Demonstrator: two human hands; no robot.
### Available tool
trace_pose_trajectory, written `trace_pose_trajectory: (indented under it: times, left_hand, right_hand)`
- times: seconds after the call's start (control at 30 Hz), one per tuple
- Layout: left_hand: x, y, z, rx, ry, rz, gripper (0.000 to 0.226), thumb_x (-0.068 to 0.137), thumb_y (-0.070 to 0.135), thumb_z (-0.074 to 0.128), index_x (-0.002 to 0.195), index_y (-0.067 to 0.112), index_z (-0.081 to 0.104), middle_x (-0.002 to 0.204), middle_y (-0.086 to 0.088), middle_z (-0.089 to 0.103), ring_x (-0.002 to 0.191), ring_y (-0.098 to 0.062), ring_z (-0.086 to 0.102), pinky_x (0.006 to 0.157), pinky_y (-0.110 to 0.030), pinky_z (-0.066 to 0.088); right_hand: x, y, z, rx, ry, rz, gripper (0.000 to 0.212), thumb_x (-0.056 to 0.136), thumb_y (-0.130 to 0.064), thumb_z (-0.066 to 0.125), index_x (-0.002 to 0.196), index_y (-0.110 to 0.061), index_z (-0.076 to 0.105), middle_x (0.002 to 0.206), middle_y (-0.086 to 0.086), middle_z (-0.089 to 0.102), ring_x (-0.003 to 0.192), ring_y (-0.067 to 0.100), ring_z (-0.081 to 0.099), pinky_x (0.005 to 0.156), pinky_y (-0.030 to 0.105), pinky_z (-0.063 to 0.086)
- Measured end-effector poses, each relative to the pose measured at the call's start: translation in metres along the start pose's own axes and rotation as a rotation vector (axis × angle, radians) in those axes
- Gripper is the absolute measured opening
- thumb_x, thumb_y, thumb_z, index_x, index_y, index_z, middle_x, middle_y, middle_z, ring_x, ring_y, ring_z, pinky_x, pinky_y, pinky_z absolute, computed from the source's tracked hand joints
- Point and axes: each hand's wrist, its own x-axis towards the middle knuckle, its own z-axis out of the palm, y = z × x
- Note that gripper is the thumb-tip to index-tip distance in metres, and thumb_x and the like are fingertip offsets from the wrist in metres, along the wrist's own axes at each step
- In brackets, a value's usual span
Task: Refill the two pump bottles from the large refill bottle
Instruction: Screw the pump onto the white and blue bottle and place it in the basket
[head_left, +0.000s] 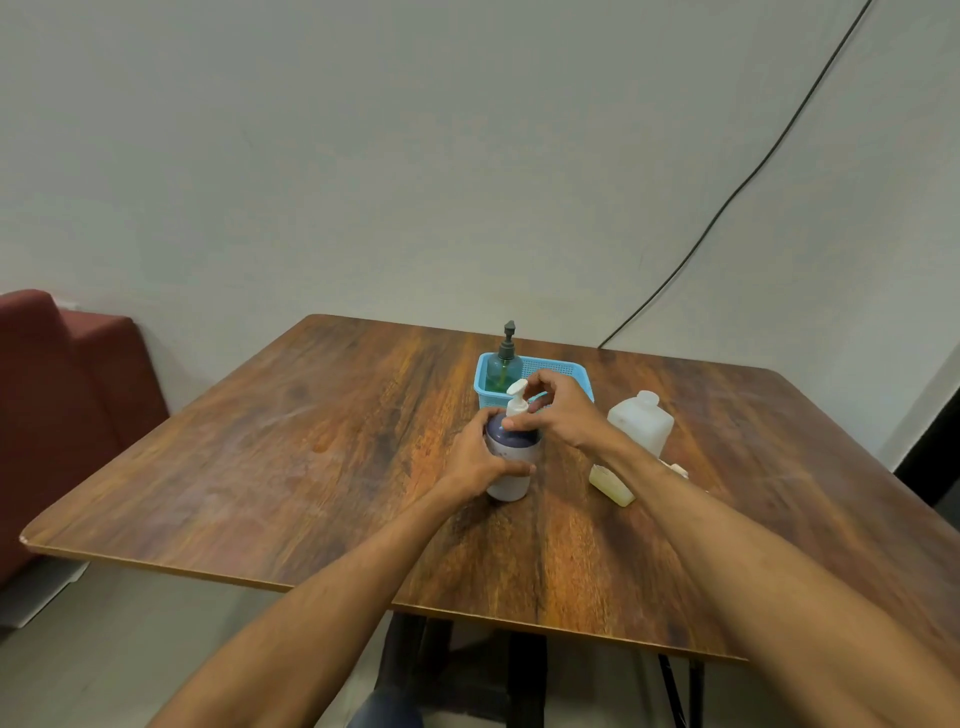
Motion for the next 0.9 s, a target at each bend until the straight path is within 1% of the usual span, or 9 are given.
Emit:
trace_pose_trajectory:
  times: [0.13, 0.2, 0.3, 0.37, 0.47, 0.6, 0.7, 0.8, 0.9]
  left_hand:
    - [0.001, -0.001, 0.001, -0.004, 0.004, 0.001, 0.087, 0.062, 0.021, 0.093, 0.135, 0.022, 0.046, 0.124, 0.007, 0.055, 0.112, -0.014, 0.057, 0.095, -0.029, 0.052]
    - [0.001, -0.002, 0.001, -0.003, -0.001, 0.000, 0.088, 0.062, 0.022, 0.093, 0.136, 0.023, 0.045, 0.125, 0.007, 0.055, 0.112, -0.013, 0.057, 0.096, -0.031, 0.052]
    - [0.002, -0.004, 0.001, 0.001, 0.002, 0.006, 0.088, 0.060, 0.024, 0.094, 0.134, 0.025, 0.046, 0.125, 0.007, 0.056, 0.111, -0.012, 0.058, 0.096, -0.033, 0.054]
    - [0.003, -0.005, 0.001, -0.003, 0.005, 0.011, 0.088, 0.060, 0.023, 0.094, 0.133, 0.026, 0.047, 0.122, 0.010, 0.056, 0.110, -0.012, 0.058, 0.095, -0.032, 0.054]
    - [0.003, -0.005, 0.001, -0.015, -0.002, 0.003, 0.089, 0.060, 0.022, 0.094, 0.135, 0.025, 0.046, 0.124, 0.009, 0.056, 0.110, -0.010, 0.059, 0.095, -0.031, 0.054]
    - [0.004, -0.008, 0.002, -0.026, -0.003, 0.011, 0.087, 0.059, 0.021, 0.094, 0.132, 0.029, 0.047, 0.119, 0.015, 0.056, 0.107, -0.006, 0.059, 0.093, -0.030, 0.055]
    - [0.004, -0.009, 0.003, -0.023, 0.002, 0.019, 0.087, 0.058, 0.023, 0.094, 0.131, 0.029, 0.047, 0.121, 0.013, 0.058, 0.109, -0.008, 0.060, 0.094, -0.033, 0.055]
    - [0.004, -0.007, 0.002, -0.021, -0.001, 0.023, 0.088, 0.059, 0.024, 0.094, 0.133, 0.027, 0.047, 0.123, 0.010, 0.058, 0.109, -0.009, 0.059, 0.095, -0.034, 0.055]
    - [0.003, -0.006, 0.001, -0.032, -0.004, 0.019, 0.090, 0.059, 0.022, 0.095, 0.134, 0.026, 0.047, 0.123, 0.009, 0.057, 0.109, -0.007, 0.059, 0.094, -0.032, 0.055]
  right_hand:
    - [-0.003, -0.001, -0.002, 0.114, 0.002, -0.013, 0.031, 0.079, -0.005, 0.083, 0.107, -0.012, 0.071, 0.105, 0.000, 0.072, 0.097, 0.010, 0.067, 0.080, 0.021, 0.054]
    - [-0.002, -0.001, 0.002, 0.141, 0.047, 0.010, 0.030, 0.076, -0.006, 0.086, 0.101, -0.011, 0.070, 0.098, -0.001, 0.072, 0.091, 0.010, 0.068, 0.074, 0.018, 0.054]
    - [-0.001, 0.002, 0.010, 0.211, 0.116, 0.035, 0.037, 0.067, -0.008, 0.092, 0.090, -0.013, 0.064, 0.088, 0.001, 0.069, 0.081, 0.010, 0.067, 0.071, 0.022, 0.057]
    - [-0.001, 0.007, 0.012, 0.262, 0.094, 0.042, 0.040, 0.068, -0.007, 0.092, 0.098, -0.013, 0.065, 0.096, 0.004, 0.070, 0.090, 0.015, 0.068, 0.077, 0.025, 0.059]
    - [-0.005, 0.011, 0.013, 0.371, 0.053, 0.060, 0.040, 0.079, -0.005, 0.083, 0.117, -0.008, 0.069, 0.114, 0.006, 0.073, 0.107, 0.020, 0.069, 0.077, 0.020, 0.058]
    - [-0.007, 0.010, 0.017, 0.404, 0.139, 0.088, 0.034, 0.075, -0.003, 0.085, 0.106, -0.008, 0.072, 0.104, 0.004, 0.076, 0.101, 0.021, 0.072, 0.082, 0.027, 0.060]
    - [-0.004, 0.009, 0.023, 0.283, 0.157, 0.060, 0.038, 0.070, -0.009, 0.090, 0.098, -0.015, 0.065, 0.103, 0.001, 0.071, 0.097, 0.014, 0.068, 0.081, 0.027, 0.059]
    - [-0.004, 0.010, 0.021, 0.321, 0.084, 0.030, 0.038, 0.076, -0.010, 0.087, 0.104, -0.024, 0.064, 0.113, 0.000, 0.071, 0.106, 0.014, 0.067, 0.086, 0.025, 0.057]
    - [-0.008, 0.013, 0.015, 0.362, 0.035, 0.041, 0.033, 0.084, -0.006, 0.079, 0.114, -0.014, 0.071, 0.113, 0.001, 0.075, 0.109, 0.017, 0.070, 0.092, 0.029, 0.058]
